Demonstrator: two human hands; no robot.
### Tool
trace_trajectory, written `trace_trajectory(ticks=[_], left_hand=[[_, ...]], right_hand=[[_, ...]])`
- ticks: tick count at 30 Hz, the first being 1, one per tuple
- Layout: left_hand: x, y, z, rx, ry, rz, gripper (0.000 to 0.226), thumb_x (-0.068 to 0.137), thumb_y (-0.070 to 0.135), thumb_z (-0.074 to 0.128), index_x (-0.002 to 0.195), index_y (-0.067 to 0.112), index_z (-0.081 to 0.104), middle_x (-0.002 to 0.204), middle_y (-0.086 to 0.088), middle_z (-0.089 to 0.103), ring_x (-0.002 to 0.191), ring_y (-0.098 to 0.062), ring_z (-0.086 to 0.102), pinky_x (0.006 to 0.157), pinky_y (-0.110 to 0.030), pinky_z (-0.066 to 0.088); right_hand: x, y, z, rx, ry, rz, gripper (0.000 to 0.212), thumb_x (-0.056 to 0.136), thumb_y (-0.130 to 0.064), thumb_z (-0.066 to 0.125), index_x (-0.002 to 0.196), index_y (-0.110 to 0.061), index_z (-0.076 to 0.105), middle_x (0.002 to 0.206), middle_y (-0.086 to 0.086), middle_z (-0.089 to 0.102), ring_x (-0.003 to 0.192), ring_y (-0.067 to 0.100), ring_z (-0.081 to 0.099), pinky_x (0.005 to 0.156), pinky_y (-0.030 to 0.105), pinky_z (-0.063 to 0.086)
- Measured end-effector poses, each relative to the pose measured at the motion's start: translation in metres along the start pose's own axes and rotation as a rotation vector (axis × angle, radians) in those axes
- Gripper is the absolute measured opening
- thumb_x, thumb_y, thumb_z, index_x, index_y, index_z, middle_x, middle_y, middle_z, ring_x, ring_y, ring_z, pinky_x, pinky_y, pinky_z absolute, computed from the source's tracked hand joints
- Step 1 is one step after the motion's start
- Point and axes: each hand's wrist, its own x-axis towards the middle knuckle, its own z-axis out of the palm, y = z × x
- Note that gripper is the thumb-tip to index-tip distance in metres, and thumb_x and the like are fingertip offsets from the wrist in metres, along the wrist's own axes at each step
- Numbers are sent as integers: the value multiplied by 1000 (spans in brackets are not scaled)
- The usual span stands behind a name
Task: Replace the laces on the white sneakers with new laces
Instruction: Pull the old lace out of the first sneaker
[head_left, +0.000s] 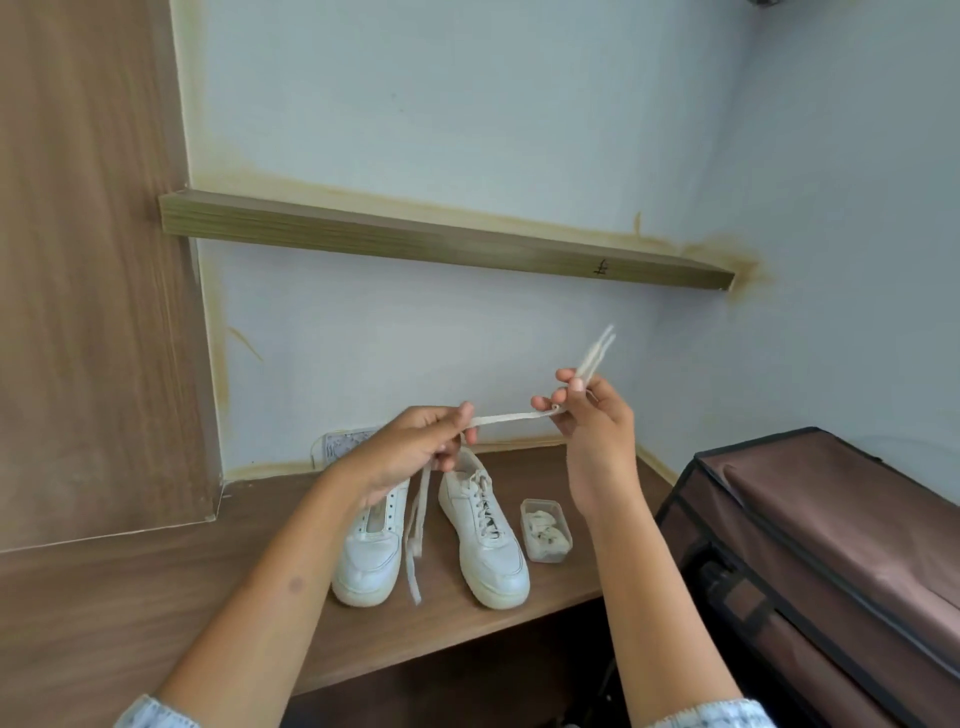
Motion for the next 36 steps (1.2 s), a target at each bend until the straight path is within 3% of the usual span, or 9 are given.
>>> trace_trajectory(ticks=[9,13,17,20,24,26,29,33,36], left_hand=[[-9,6,-15,-69,106,41,32,103,37,43,98,14,66,61,11,36,64,-10,45,82,-25,48],[-10,11,-12,8,102,54,32,103,33,45,101,13,70,66,9,35,58,-7,40,86,-29,45],[-10,14,-9,84,48,64,33,105,29,43,108,11,70,69,5,31,56,-7,36,79,-23,46],[-8,15,-7,177,16,30,32,104,33,45,104,16,72,67,8,33,59,-8,37,79,-21,44],[-7,16,5,293,-8,65,23,103,29,48,95,26,69,79,22,61,76,3,56,75,-8,42],[-4,11,9,359,15,109,20,100,30,54,89,36,70,109,11,58,107,-4,57,96,-17,43],[2,0,7,424,115,120,27,93,37,54,76,50,70,120,8,48,123,-18,45,108,-33,39],[0,-2,10,232,202,147,26,100,30,55,81,34,72,115,8,51,109,-19,52,76,-25,49],[-3,-2,3,-103,319,149,26,103,24,47,83,18,62,96,8,57,93,-11,54,63,-18,48]], right_hand=[[-14,52,-27,60,305,353,21,105,-7,42,99,-8,61,71,1,56,71,18,62,77,27,51],[-22,60,-27,-46,354,476,29,99,-7,53,126,-12,46,103,2,59,80,12,60,74,25,47],[-31,59,-14,-253,363,369,74,89,-15,69,146,-19,21,145,6,34,120,22,43,102,40,41],[-38,50,-2,-377,195,185,71,92,-27,68,149,-23,27,151,-4,30,138,15,29,109,39,33],[-40,40,17,-272,-350,173,49,93,-50,58,138,-31,48,138,-9,55,122,0,53,106,28,41],[-40,44,24,-222,-454,197,59,89,-55,58,141,-31,44,133,-8,60,126,2,53,109,28,40],[-38,51,29,-124,-467,209,64,86,-51,60,142,-30,39,133,-3,60,127,4,53,110,29,39],[-40,60,28,-51,-518,273,53,89,-47,59,134,-22,46,107,-1,67,98,10,67,91,34,50],[-47,71,27,-98,-551,270,27,101,-34,47,108,-12,61,63,-10,43,57,7,38,67,24,41]])
